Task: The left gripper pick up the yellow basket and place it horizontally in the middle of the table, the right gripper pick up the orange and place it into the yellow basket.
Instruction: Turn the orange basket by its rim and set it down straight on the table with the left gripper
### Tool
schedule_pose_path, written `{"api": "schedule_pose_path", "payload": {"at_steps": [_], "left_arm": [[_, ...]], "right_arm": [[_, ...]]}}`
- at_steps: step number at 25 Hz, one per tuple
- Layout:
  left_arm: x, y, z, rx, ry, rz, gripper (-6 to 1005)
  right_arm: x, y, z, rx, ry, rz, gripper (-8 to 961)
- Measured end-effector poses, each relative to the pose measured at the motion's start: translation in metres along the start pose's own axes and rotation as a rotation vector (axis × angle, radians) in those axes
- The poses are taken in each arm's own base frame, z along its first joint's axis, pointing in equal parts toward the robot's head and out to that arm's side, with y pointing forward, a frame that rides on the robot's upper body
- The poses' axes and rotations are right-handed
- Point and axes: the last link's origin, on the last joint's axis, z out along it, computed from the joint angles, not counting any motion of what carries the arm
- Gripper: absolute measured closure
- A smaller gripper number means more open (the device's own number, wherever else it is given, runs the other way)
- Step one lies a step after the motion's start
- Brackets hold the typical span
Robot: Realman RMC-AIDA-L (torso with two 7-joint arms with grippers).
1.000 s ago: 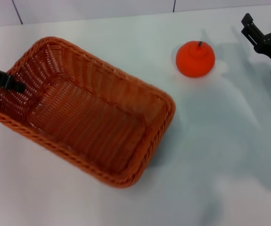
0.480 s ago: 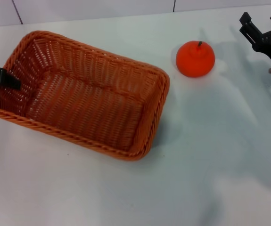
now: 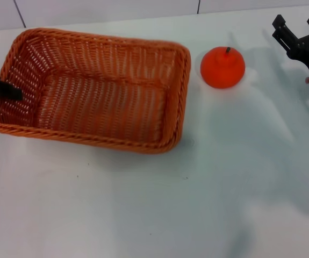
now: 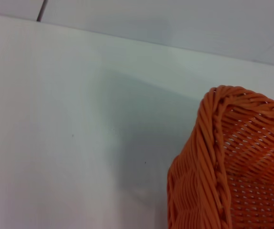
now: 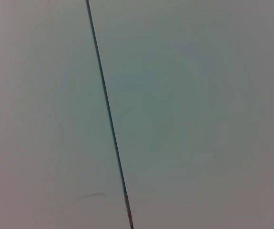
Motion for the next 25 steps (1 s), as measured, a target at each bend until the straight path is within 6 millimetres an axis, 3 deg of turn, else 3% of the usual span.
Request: {"api": "schedule_pose_path", "payload": {"at_steps": [25], "left_arm": [[-0.018,-0.015,0.016,0.029,0.110,-0.148,834]], "right_arm": [[-0.002,0.001,0.003,-0.013,-0.023,0.001,13]]}}
